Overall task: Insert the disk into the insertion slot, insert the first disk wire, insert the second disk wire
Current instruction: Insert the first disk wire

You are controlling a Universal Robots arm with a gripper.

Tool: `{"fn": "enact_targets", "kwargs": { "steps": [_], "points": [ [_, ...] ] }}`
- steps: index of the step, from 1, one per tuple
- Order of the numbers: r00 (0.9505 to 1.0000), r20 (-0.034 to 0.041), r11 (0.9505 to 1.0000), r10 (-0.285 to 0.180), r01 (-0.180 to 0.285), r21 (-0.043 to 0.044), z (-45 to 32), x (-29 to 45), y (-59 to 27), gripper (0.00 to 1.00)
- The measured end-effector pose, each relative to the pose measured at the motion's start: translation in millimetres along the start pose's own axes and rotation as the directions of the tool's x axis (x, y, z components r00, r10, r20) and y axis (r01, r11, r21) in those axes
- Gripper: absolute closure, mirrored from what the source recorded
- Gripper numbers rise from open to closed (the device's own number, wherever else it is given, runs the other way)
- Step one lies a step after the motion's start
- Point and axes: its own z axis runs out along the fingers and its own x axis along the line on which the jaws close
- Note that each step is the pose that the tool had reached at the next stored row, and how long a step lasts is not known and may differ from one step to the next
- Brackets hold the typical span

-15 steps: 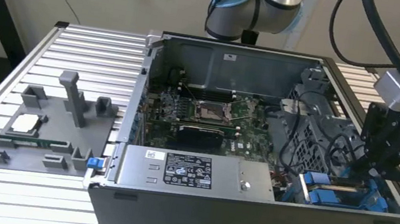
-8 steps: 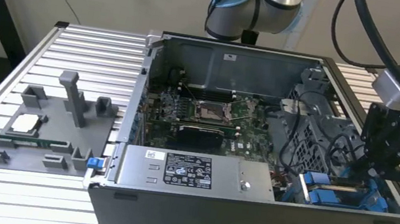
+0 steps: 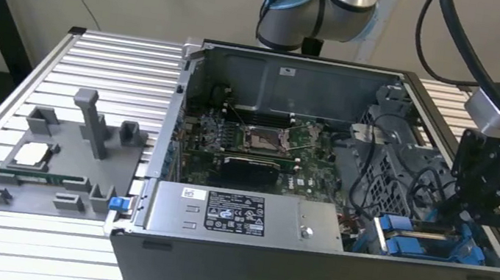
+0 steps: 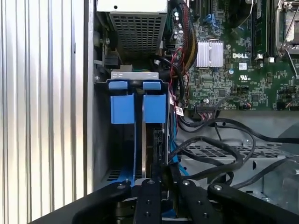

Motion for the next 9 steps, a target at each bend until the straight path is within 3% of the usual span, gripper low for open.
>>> {"fn": "enact_targets", "kwargs": {
  "steps": [9],
  "points": [
    [1.0000, 0.0001, 1.0000, 0.000, 0.000, 0.0000, 0.5, 1.2, 1.6, 1.00]
  ]
}}
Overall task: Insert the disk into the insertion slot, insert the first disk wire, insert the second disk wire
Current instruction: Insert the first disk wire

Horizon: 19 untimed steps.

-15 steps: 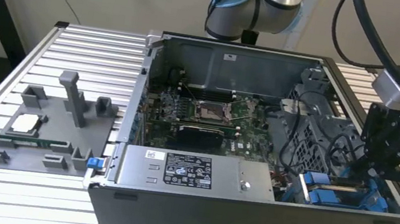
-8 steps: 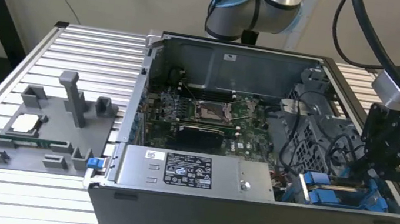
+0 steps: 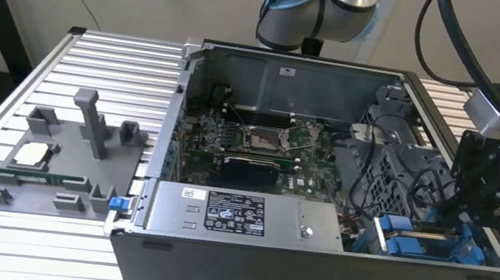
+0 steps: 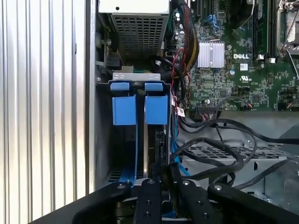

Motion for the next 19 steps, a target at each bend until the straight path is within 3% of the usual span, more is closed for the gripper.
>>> {"fn": "enact_targets", "kwargs": {
  "steps": [19],
  "points": [
    [1.0000, -0.0002, 1.0000, 0.000, 0.000, 0.0004, 5.2, 0.3, 0.2, 1.00]
  ]
}}
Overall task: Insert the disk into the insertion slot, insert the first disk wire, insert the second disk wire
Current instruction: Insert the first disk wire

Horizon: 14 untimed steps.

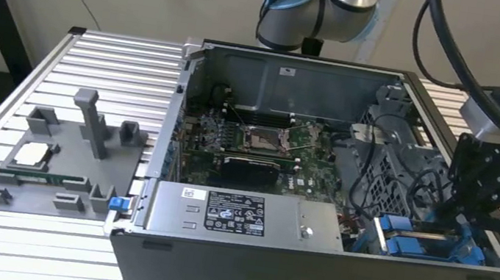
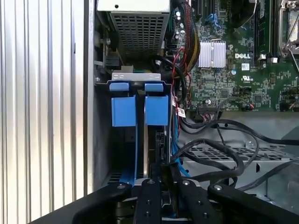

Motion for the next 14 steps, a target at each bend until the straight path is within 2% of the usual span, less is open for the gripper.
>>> {"fn": "enact_targets", "kwargs": {
  "steps": [4, 6, 7, 10, 14],
  "points": [
    [1.0000, -0.0013, 1.0000, 0.000, 0.000, 0.0001, 3.2, 0.2, -0.2, 1.00],
    [1.0000, 0.0008, 1.0000, 0.000, 0.000, -0.0001, 5.3, 0.1, -0.3, 1.00],
    [1.0000, 0.0005, 1.0000, 0.000, 0.000, 0.0000, 5.3, 0.2, -0.3, 0.00],
    [1.0000, 0.0006, 1.0000, 0.000, 0.000, 0.0000, 2.9, 0.1, -0.1, 0.00],
    [1.0000, 0.0002, 1.0000, 0.000, 0.000, 0.0000, -8.0, -0.3, 0.5, 0.00]
  ]
}}
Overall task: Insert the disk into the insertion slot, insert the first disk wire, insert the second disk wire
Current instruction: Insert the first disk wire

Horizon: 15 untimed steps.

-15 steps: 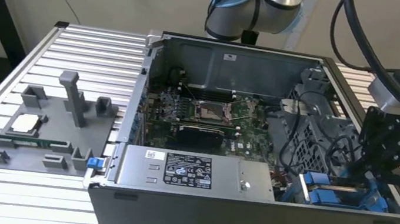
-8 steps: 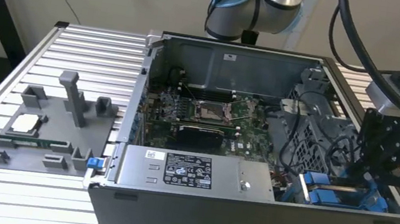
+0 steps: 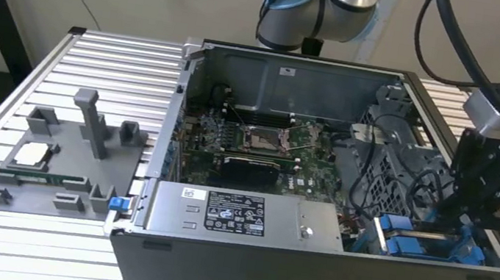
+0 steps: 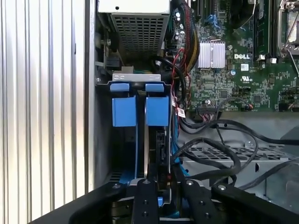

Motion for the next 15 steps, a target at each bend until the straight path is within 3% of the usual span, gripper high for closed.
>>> {"fn": "enact_targets", "kwargs": {
  "steps": [11, 15],
  "points": [
    [1.0000, -0.0021, 1.0000, 0.000, 0.000, 0.0002, -24.7, -3.4, 1.7, 0.00],
    [1.0000, -0.0023, 1.0000, 0.000, 0.000, 0.0027, -27.5, -6.9, 1.5, 0.00]
  ]
}}
